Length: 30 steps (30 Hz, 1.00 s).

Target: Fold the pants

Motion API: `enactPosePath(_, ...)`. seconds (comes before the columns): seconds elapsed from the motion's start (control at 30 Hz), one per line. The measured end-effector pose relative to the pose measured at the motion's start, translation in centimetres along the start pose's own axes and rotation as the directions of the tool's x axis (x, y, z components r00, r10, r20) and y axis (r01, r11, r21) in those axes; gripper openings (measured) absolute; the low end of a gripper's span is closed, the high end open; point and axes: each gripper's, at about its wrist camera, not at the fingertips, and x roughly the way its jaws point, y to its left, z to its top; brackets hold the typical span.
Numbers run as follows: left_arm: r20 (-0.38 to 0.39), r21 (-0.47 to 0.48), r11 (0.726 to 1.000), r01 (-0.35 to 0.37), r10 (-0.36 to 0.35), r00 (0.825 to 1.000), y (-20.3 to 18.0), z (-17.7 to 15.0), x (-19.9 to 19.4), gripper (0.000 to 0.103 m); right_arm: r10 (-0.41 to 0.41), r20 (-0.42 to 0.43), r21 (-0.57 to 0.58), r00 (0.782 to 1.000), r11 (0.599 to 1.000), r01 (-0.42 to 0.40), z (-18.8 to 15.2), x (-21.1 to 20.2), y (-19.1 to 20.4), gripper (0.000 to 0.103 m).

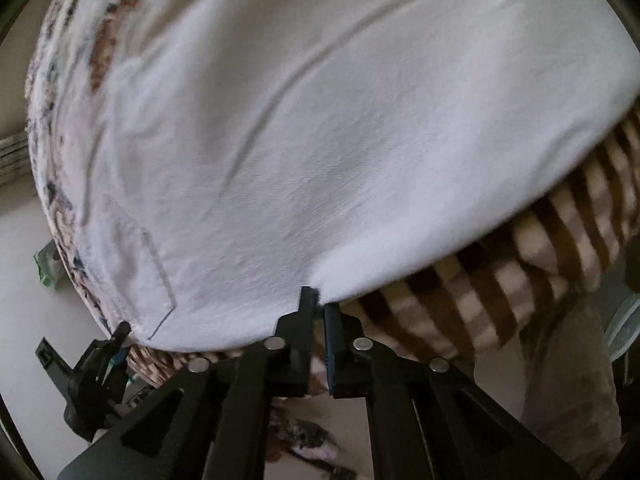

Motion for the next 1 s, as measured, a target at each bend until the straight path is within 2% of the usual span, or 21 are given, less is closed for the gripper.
enactPosePath(0.03,0.002,0.008,1.000,-0.008,0.008,1.000,-0.2,-0.2,-0.4,0.029,0.023,-0.020,0.020,1.000,1.000,-0.022,0.5,0.2,-0.5,0.013)
enactPosePath(0.07,0.012,0.019,1.000,-0.014,0.014,1.000,-0.8,-0.5,-0.9,0.030,0.043,-0.058,0.028,0.997,0.999,-0.042,1.0,0.2,-0.7,0.033)
enactPosePath(0.1,0.035,0.038,0.999,-0.037,0.036,0.999,-1.6,-0.9,-2.0,0.033,0.058,-0.081,0.025,0.995,0.998,-0.056,1.3,-0.1,-1.1,0.065)
enactPosePath(0.13,0.060,0.062,0.995,-0.074,0.070,0.996,-2.3,-1.5,-3.1,0.044,0.069,-0.090,0.018,0.994,0.998,-0.068,1.4,-0.6,-1.1,0.077)
enactPosePath(0.17,0.085,0.082,0.993,-0.087,0.080,0.993,-3.0,-2.0,-4.0,0.052,0.074,-0.081,-0.007,0.994,0.997,-0.074,1.4,-1.9,-1.0,0.081)
enactPosePath(0.23,0.146,0.125,0.987,-0.105,0.087,0.985,-4.8,-3.1,-6.1,0.095,0.070,-0.085,-0.088,0.994,0.993,-0.078,1.5,-4.0,-0.3,0.081)
enactPosePath(0.27,0.165,0.150,0.983,-0.105,0.080,0.983,-5.9,-3.5,-6.7,0.099,0.057,-0.079,-0.130,0.995,0.989,-0.067,1.7,-5.0,0.1,0.081)
enactPosePath(0.37,0.179,0.259,0.960,-0.109,0.063,0.982,-11.5,-4.0,-6.7,0.101,0.027,-0.007,-0.256,1.000,0.966,-0.028,3.2,-8.3,2.0,0.081)
enactPosePath(0.43,0.151,0.299,0.949,-0.098,0.054,0.987,-14.1,-3.9,-5.7,0.101,0.024,0.094,-0.371,0.995,0.929,0.012,5.8,-11.0,4.5,0.081)
enactPosePath(0.5,0.120,0.318,0.946,-0.070,0.033,0.992,-16.9,-3.5,-4.6,0.101,0.003,0.146,-0.460,0.989,0.885,0.065,9.1,-12.1,7.5,0.081)
enactPosePath(0.6,0.114,0.342,0.936,-0.086,0.049,0.992,-20.2,-3.2,-2.8,0.101,-0.044,0.105,-0.600,0.994,0.794,0.098,14.7,-11.6,12.0,0.081)
enactPosePath(0.67,0.106,0.354,0.929,-0.104,0.071,0.992,-21.7,-3.2,-1.6,0.101,-0.097,0.005,-0.687,0.995,0.723,0.074,17.7,-9.1,15.3,0.081)
enactPosePath(0.73,0.083,0.349,0.931,-0.111,0.087,0.993,-22.5,-3.3,-0.3,0.101,-0.160,-0.078,-0.746,0.984,0.664,0.049,19.1,-6.7,16.9,0.077)
enactPosePath(0.77,0.068,0.343,0.932,-0.113,0.096,0.993,-22.7,-3.3,0.4,0.101,-0.205,-0.125,-0.778,0.971,0.628,0.032,19.5,-5.4,17.4,0.044)
enactPosePath(0.8,0.054,0.335,0.934,-0.121,0.109,0.993,-22.8,-3.3,1.0,0.101,-0.261,-0.143,-0.810,0.955,0.585,0.038,19.7,-4.5,17.7,0.005)
enactPosePath(0.83,0.046,0.328,0.936,-0.126,0.117,0.992,-22.7,-3.3,1.3,0.101,-0.288,-0.151,-0.825,0.946,0.564,0.040,19.7,-4.3,17.7,0.005)
enactPosePath(0.87,0.036,0.321,0.938,-0.133,0.128,0.991,-22.6,-3.3,1.8,0.101,-0.285,-0.150,-0.838,0.947,0.544,0.031,19.9,-4.8,17.9,0.004)
enactPosePath(0.9,0.019,0.307,0.940,-0.147,0.148,0.989,-22.4,-3.3,2.3,0.101,-0.259,-0.113,-0.849,0.959,0.527,0.042,20.5,-6.1,18.1,0.004)
enactPosePath(0.93,0.007,0.290,0.945,-0.149,0.154,0.988,-22.1,-3.3,2.5,0.101,-0.237,-0.099,-0.839,0.967,0.541,0.047,21.4,-7.1,18.1,0.004)
enactPosePath(0.97,-0.006,0.268,0.952,-0.146,0.153,0.988,-21.9,-3.2,2.7,0.101,-0.213,-0.101,-0.816,0.972,0.577,0.041,22.5,-8.0,17.8,0.004)
enactPosePath(1.0,-0.018,0.244,0.959,-0.141,0.150,0.989,-21.6,-3.1,2.8,0.101,-0.203,-0.134,-0.804,0.970,0.594,0.014,23.3,-8.4,17.4,0.004)
